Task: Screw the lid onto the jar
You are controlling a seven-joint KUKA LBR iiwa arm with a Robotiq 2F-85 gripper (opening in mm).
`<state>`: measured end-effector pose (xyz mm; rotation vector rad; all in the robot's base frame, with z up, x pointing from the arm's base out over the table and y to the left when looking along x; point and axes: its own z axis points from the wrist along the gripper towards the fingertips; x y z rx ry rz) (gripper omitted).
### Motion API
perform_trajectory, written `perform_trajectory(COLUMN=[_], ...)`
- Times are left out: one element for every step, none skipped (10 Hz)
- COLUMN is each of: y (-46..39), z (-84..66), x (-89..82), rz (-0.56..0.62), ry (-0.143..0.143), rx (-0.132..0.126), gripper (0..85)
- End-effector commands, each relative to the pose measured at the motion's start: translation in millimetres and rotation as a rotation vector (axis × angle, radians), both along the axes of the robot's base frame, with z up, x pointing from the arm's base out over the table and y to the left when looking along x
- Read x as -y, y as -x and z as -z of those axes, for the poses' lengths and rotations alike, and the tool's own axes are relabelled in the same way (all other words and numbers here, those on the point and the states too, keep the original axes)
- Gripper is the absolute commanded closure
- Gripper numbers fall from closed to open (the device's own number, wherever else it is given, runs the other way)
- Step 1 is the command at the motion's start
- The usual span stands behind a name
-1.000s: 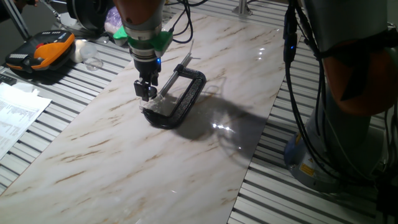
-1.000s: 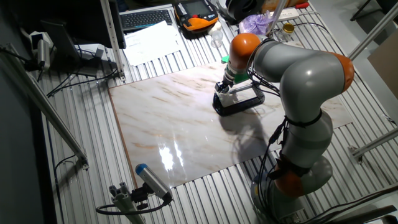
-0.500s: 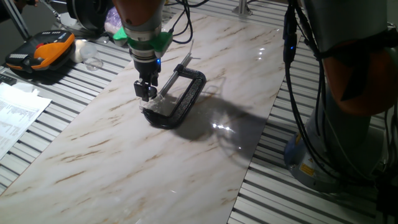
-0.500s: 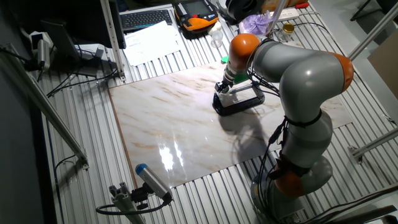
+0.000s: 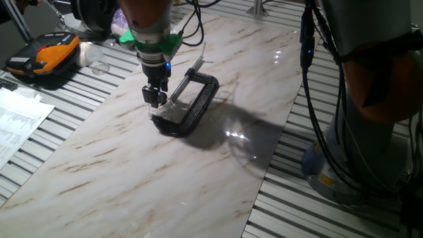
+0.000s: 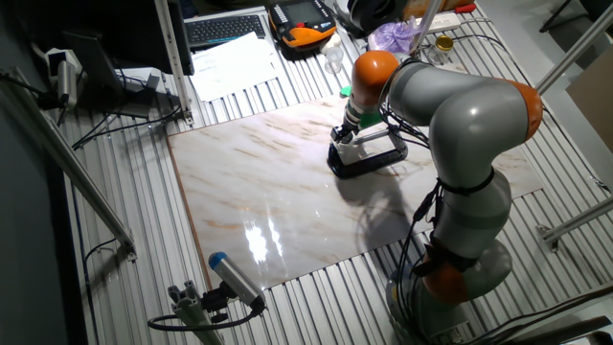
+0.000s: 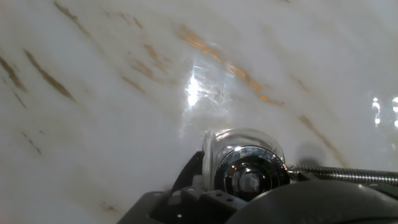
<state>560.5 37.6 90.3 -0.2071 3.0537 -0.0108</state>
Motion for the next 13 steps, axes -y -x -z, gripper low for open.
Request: perform_trajectory(y=[0.2, 1.2, 2.5, 3.9, 4.4, 4.3, 4.2, 4.3, 4.2, 4.1, 3.9, 3.5, 3.5], z=[-0.3, -2.5, -7.5, -11.4, -12.8, -12.1, -11.4, -11.5, -11.6, -11.1, -10.3, -9.7, -9.7], x=[0.2, 1.4, 1.6, 1.6, 0.7, 0.2, 0.1, -0.1, -0.3, -0.6, -0.8, -1.0, -1.2], rz=[0.005, 0.012, 0.014, 0.014, 0.012, 0.011, 0.008, 0.008, 0.014, 0.017, 0.022, 0.022, 0.023], ry=[-0.003, -0.024, -0.023, -0.018, -0.011, -0.004, 0.002, 0.006, 0.009, 0.011, 0.005, 0.004, 0.005], rx=[-0.01, -0.019, -0.023, -0.028, -0.032, -0.041, -0.053, -0.056, -0.061, -0.061, -0.05, -0.044, -0.044], gripper=[17.0, 17.0, 17.0, 17.0, 17.0, 17.0, 17.0, 17.0, 17.0, 17.0, 17.0, 17.0, 17.0])
